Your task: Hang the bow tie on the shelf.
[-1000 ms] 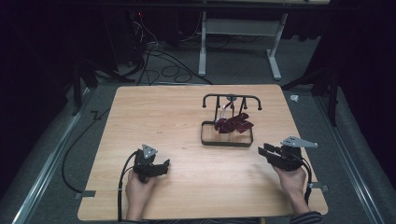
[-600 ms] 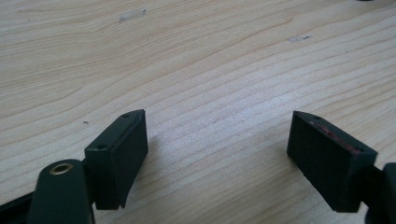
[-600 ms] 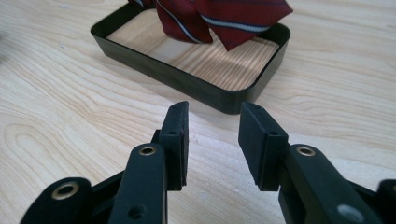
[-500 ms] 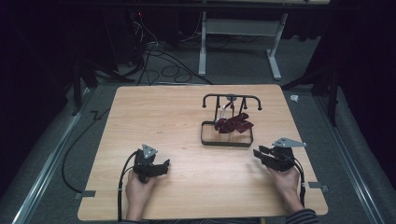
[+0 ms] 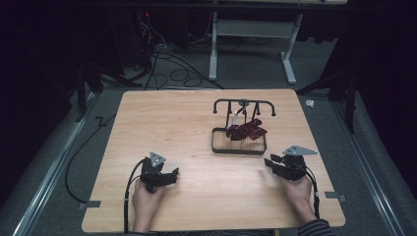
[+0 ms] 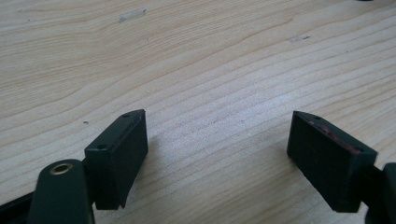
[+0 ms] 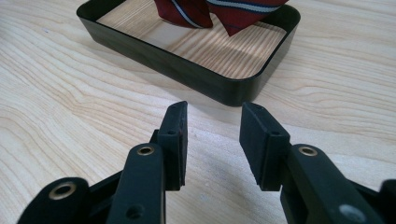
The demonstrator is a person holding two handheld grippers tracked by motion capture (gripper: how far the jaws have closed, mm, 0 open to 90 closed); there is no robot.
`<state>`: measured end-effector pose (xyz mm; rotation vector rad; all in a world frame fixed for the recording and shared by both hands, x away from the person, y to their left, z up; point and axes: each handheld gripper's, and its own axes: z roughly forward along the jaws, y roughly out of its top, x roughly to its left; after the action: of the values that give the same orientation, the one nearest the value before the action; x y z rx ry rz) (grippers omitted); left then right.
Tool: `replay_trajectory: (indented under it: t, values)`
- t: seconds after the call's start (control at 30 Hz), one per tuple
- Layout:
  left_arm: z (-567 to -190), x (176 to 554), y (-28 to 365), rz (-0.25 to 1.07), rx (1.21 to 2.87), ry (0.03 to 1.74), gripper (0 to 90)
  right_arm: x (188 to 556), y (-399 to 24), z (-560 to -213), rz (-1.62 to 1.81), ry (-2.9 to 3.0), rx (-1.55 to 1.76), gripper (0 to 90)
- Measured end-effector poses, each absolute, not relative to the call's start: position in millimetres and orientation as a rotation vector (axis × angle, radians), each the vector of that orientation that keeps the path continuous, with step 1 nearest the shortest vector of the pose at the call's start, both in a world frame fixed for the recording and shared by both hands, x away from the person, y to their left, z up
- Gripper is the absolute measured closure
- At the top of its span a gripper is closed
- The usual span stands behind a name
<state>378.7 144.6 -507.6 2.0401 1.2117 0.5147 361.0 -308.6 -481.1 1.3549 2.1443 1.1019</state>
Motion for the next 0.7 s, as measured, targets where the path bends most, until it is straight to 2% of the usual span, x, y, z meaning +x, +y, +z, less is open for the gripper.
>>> replay_trajectory:
  t: [0.47, 0.7]
  values:
    - [-508, 379, 145, 0.515, 2.04, 1.212, 20.7, 363, -301, -493, 1.065, 2.158, 1.34, 59.9]
    - [-508, 379, 145, 0.515, 2.04, 1.212, 20.7, 363, -301, -501, 1.011, 2.181, 1.359, 52.9]
